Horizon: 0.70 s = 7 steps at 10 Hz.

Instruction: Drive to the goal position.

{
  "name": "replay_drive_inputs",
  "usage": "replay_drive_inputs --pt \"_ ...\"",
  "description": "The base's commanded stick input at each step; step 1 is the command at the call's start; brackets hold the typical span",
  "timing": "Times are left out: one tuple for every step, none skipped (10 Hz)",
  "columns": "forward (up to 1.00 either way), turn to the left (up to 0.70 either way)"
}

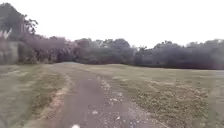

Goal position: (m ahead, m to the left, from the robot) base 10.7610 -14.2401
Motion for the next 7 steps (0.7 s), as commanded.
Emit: replay_drive_inputs --pt "0.6 0.15" --pt "0.6 0.15" --pt "0.6 0.14" --pt "0.6 0.14" --pt "0.6 0.0" --pt "0.6 0.0" --pt "0.6 0.0"
